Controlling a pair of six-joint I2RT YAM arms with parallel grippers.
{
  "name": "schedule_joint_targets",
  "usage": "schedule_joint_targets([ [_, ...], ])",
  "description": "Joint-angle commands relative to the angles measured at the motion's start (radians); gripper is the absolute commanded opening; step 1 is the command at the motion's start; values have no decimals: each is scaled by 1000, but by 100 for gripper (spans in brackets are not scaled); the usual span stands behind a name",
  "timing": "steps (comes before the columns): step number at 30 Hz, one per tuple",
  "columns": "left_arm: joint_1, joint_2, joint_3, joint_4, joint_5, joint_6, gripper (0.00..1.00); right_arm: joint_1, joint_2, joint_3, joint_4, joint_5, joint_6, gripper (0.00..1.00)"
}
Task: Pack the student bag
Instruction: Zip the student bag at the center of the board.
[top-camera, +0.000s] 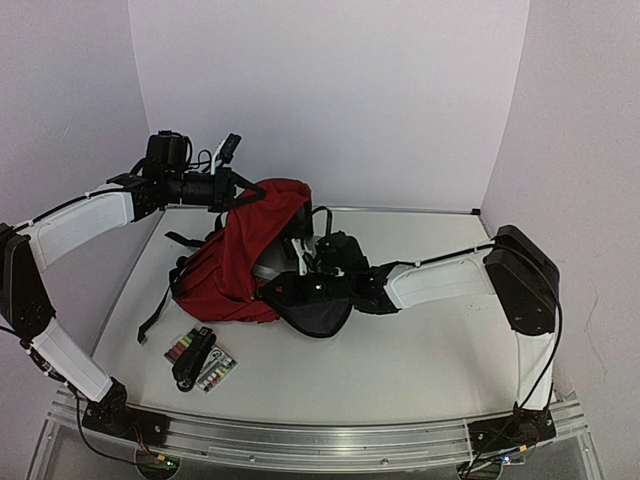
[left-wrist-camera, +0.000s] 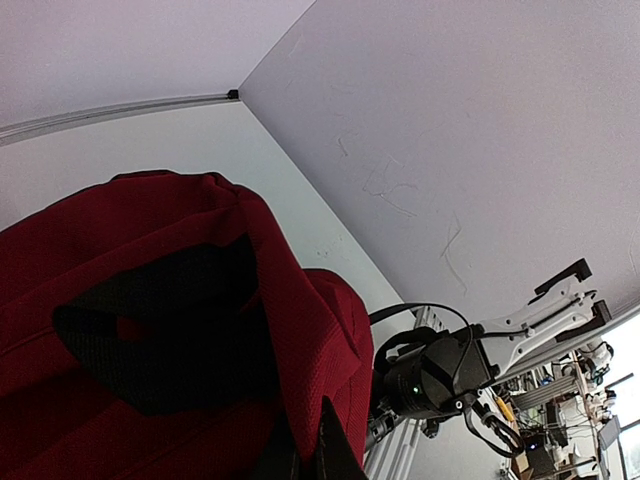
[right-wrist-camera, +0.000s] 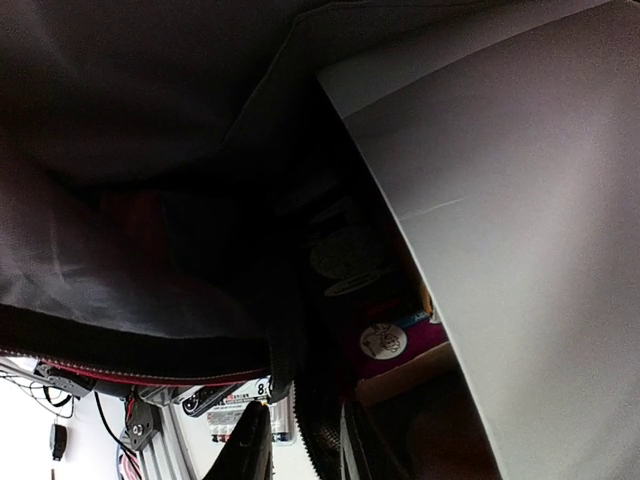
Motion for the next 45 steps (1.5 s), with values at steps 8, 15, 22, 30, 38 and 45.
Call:
schedule_joint_targets([
  [8, 25, -6, 47, 27, -9, -8, 0, 54, -81, -33, 45, 126, -24, 24],
  [15, 27, -1, 47, 39, 8, -15, 0, 53, -8, 40, 46, 138, -2, 21],
  [22, 28, -5, 49, 36, 13, -15, 0, 53, 51, 91, 46, 112, 4, 18],
  [30, 30, -11, 51, 26, 12, -9, 0, 53, 54, 58, 50, 118, 16, 15],
  [38, 35, -11, 47, 26, 14, -10, 0, 52, 24, -7, 58, 180, 37, 10],
  [45, 35, -13, 52, 20, 18, -10, 0, 52, 47, 40, 73, 152, 40, 10],
])
